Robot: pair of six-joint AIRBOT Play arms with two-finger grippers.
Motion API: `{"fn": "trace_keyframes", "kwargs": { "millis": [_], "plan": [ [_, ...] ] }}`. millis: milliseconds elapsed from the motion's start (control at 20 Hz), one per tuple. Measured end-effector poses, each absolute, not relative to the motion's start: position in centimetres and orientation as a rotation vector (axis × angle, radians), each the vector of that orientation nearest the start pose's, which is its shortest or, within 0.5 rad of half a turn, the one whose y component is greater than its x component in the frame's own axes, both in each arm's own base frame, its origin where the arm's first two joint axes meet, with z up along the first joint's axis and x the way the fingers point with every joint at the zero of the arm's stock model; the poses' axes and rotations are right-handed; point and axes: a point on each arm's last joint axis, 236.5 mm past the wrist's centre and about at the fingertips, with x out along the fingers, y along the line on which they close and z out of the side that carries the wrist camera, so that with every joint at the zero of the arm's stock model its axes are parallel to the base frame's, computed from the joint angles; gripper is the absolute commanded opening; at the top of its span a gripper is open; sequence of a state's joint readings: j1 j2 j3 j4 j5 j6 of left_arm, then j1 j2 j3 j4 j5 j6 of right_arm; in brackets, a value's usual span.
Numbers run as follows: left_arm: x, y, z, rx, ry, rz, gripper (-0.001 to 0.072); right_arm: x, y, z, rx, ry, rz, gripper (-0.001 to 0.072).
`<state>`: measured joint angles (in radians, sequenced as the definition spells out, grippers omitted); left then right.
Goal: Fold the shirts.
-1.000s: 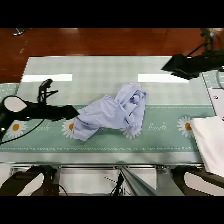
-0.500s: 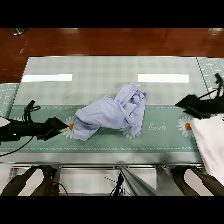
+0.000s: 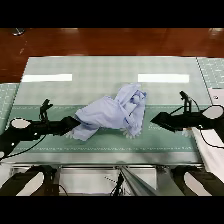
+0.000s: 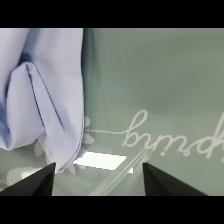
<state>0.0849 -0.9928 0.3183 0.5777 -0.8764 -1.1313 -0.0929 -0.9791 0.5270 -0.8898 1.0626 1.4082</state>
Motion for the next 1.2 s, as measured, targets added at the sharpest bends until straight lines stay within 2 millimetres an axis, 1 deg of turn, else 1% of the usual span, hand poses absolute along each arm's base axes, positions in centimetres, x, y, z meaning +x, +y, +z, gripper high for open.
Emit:
{"fn": "trace_keyframes", "kwargs": {
  "millis": [100, 200, 500, 550, 600, 700, 750, 800, 850, 950, 1000, 1050, 1100, 1150, 1200],
  "plan": [
    [24.3, -13.9, -9.5, -0.758, 1.296, -0.349, 0.0033, 24.6, 12.1, -6.5, 0.649, 1.422, 0.284, 0.0618],
    [24.3, -14.5, -9.6, -0.739, 1.314, -0.383, 0.0033, 24.1, 13.8, -7.3, 0.655, 1.460, 0.316, 0.0618],
    [25.0, -15.3, -8.9, -0.709, 1.314, -0.447, 0.0033, 23.2, 18.7, -8.8, 0.683, 1.523, 0.411, 0.0618],
    [25.0, -15.4, -8.9, -0.708, 1.316, -0.452, 0.0033, 23.2, 19.4, -9.0, 0.694, 1.527, 0.420, 0.0601],
    [25.1, -15.4, -8.8, -0.706, 1.315, -0.456, 0.0033, 23.2, 19.9, -9.0, 0.706, 1.528, 0.428, 0.0502],
    [25.1, -15.5, -8.8, -0.705, 1.316, -0.461, 0.0033, 23.4, 20.6, -9.6, 0.708, 1.521, 0.427, 0.0179],
    [25.1, -15.5, -8.7, -0.704, 1.315, -0.462, 0.0033, 23.6, 20.9, -9.6, 0.722, 1.515, 0.428, 0.0039],
    [25.1, -15.5, -8.7, -0.704, 1.316, -0.462, 0.0033, 23.8, 21.2, -9.7, 0.728, 1.507, 0.432, 0.0021],
    [25.1, -15.5, -8.7, -0.703, 1.315, -0.463, 0.0033, 24.2, 21.5, -9.5, 0.726, 1.491, 0.448, 0.0020],
    [25.7, -15.6, -8.1, -0.700, 1.301, -0.474, 0.0033, 25.7, 22.2, -8.2, 0.705, 1.445, 0.495, 0.0020],
    [26.2, -15.6, -7.4, -0.698, 1.288, -0.490, 0.0033, 26.7, 22.5, -7.1, 0.677, 1.419, 0.529, 0.0020],
    [27.3, -15.6, -6.0, -0.692, 1.258, -0.510, 0.0032, 28.2, 22.8, -5.2, 0.641, 1.382, 0.569, 0.0020],
    [28.7, -15.4, -4.1, -0.679, 1.213, -0.535, 0.0032, 30.0, 22.8, -3.0, 0.599, 1.339, 0.603, 0.0020],
    [30.5, -15.2, -1.6, -0.665, 1.152, -0.556, 0.0032, 32.3, 22.5, 0.0, 0.547, 1.277, 0.622, 0.0020],
    [32.6, -14.8, 1.7, -0.643, 1.073, -0.578, 0.0032, 35.1, 21.8, 3.9, 0.496, 1.191, 0.627, 0.0020]
  ]
}}
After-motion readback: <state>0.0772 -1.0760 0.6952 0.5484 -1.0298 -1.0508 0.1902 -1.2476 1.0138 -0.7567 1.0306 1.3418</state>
